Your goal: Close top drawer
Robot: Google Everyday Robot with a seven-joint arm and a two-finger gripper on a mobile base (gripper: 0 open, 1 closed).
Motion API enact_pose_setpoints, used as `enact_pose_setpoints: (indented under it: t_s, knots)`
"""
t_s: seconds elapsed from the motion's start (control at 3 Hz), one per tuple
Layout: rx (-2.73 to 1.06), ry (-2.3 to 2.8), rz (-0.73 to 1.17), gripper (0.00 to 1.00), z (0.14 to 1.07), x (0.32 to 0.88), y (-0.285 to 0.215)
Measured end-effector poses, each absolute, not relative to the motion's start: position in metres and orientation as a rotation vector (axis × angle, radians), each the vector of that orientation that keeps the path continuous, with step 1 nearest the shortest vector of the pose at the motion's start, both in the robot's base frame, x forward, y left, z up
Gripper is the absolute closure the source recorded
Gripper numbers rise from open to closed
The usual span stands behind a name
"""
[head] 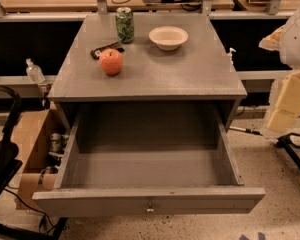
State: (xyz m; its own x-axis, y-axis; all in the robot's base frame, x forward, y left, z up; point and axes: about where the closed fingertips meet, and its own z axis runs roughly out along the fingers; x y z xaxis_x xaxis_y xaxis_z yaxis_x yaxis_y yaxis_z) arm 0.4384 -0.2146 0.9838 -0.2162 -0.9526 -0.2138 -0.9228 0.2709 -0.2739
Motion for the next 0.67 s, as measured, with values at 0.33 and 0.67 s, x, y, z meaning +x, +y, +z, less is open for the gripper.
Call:
enact_pose_setpoints:
  t_s: [0.33,0.67]
  knots:
    - [-1.71,2.211,-0.124,0.0,0.9838,0.4384,-0.2146]
    - [-1.701,2.197,-0.099,0.0,0.9816,0.4373,-0.2136]
